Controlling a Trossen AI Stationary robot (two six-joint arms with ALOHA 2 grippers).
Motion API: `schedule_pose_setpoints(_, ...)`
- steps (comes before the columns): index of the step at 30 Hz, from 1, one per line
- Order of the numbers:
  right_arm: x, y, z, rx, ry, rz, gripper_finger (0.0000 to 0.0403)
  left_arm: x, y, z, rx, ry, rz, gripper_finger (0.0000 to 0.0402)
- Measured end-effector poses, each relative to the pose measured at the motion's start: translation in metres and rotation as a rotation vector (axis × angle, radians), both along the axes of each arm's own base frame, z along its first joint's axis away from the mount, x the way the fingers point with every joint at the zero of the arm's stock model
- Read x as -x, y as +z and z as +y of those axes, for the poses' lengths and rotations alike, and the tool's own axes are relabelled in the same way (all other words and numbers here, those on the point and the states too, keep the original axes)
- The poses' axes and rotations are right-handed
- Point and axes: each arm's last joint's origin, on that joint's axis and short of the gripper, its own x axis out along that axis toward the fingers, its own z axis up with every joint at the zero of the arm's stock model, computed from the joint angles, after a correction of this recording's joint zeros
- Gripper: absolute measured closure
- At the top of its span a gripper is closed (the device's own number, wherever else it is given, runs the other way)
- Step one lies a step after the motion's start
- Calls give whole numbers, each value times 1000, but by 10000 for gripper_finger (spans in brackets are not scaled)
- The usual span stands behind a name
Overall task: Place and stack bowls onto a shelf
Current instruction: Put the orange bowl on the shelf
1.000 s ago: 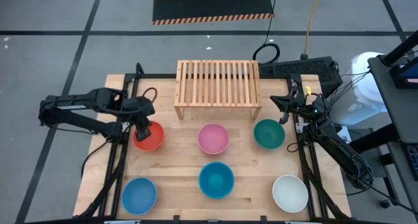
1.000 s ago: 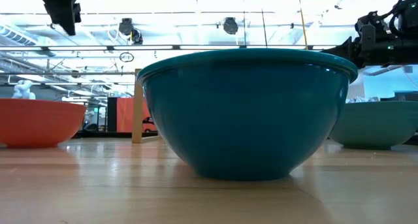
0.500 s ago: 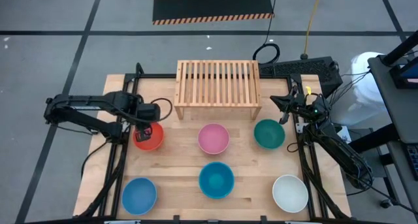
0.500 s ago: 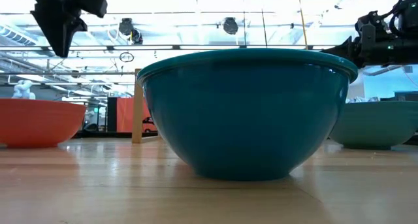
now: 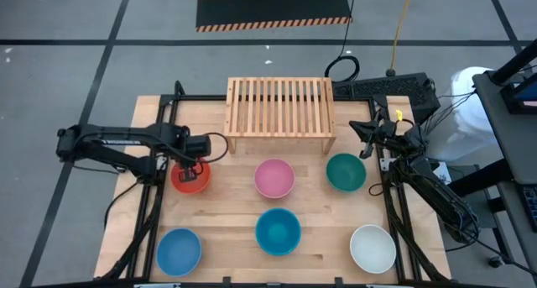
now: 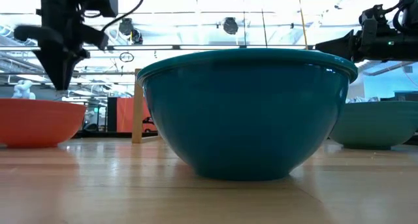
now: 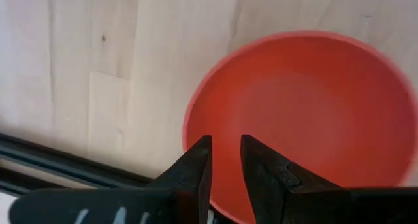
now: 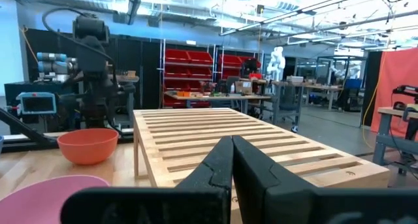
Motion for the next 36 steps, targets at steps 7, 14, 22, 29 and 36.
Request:
schedule_pose_setpoints(7,0,0,0,0,0,0,399,1,-8,11,-30,-11,-2,314)
schedule_pose_setpoints(14,0,0,0,0,0,0,399,3,-8,23,-31,13,7,314)
schedule_pose_setpoints(22,0,0,0,0,0,0,399,8,-9,36,-19,140,0,314)
schedule_pose_setpoints(29,0,0,0,0,1,0,399,6,-9,33,143,70,-43,314)
schedule_pose_setpoints(36,0,0,0,0,0,0,399,5,-9,39,84,58,-48,314)
